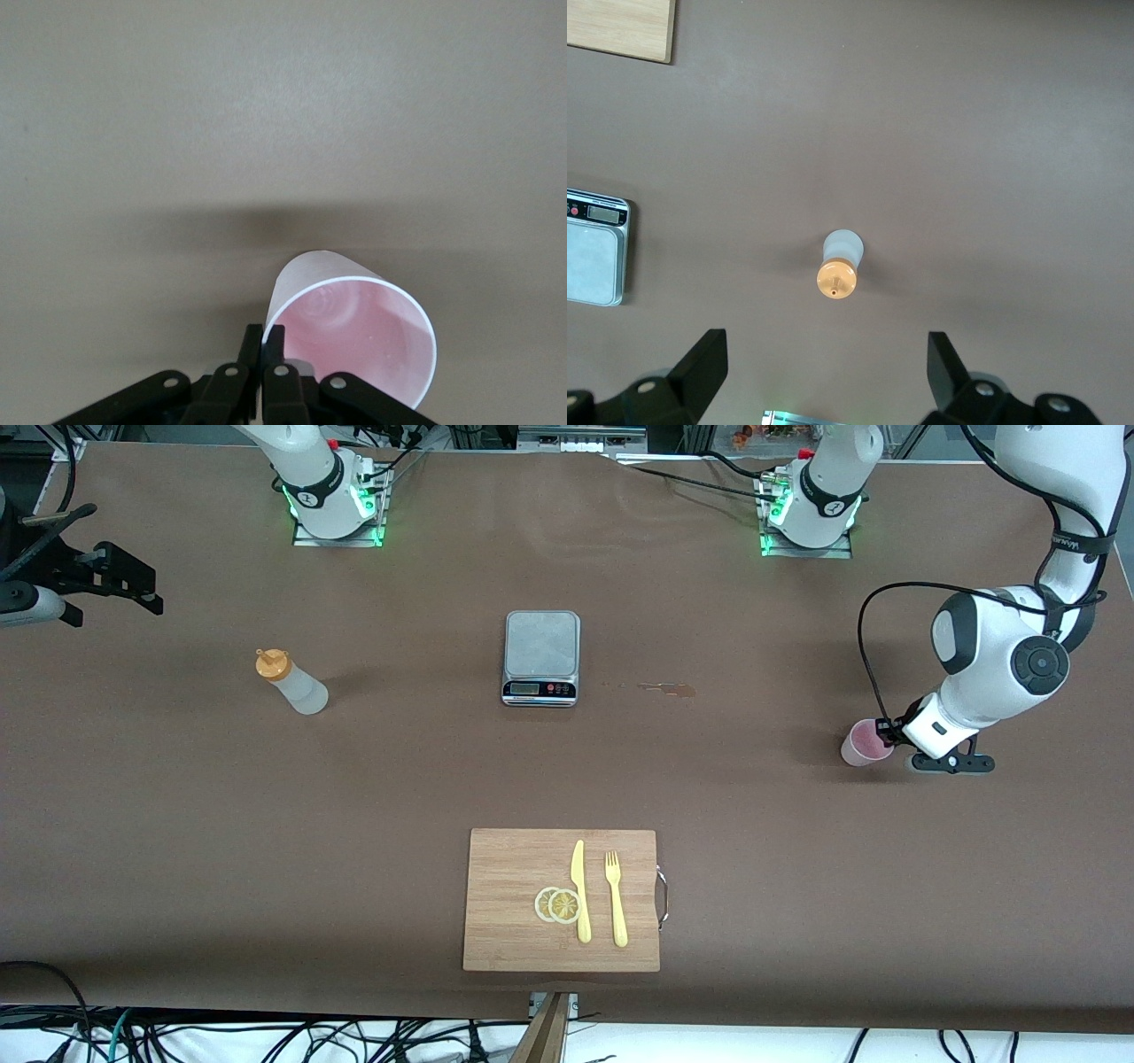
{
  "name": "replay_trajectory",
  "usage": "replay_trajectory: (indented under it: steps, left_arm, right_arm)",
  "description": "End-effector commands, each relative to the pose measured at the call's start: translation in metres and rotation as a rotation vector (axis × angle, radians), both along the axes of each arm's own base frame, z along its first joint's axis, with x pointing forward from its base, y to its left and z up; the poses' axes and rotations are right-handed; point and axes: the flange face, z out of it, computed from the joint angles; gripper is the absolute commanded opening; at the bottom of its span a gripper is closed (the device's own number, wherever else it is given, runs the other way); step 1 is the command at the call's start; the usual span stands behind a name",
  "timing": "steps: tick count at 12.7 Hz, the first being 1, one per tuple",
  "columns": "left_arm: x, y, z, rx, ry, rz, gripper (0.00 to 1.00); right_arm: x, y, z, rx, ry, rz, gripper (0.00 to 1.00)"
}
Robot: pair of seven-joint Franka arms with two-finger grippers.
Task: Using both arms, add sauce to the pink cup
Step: 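Carry the pink cup with the left gripper over the scale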
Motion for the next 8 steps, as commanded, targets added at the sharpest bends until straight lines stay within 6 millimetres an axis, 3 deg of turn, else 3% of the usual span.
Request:
replay_trajectory:
  steps: [1, 4, 6, 8]
  left_arm:
    - [0.019, -0.02, 0.035, -0.025, 0.017, -0.01, 0.0]
    - [0.047, -0.094, 0.085, -0.079, 0.027, -0.082, 0.0]
    - [0.047, -0.158, 0.099, -0.116, 0.033, -0.111, 0.0]
    - [0.033, -0.234, 0.103, -0.126, 0.043, -0.11, 0.0]
  right_arm:
    - [0.002, 0.001, 0.006, 0.014, -0.011, -0.011, 1.0]
    - [0.003, 0.0, 0.005, 0.012, -0.011, -0.011, 1.0]
    - [0.003, 0.0, 0.005, 0.012, -0.011, -0.009, 1.0]
    - [0.003, 0.0, 0.005, 0.013, -0.011, -0.009, 1.0]
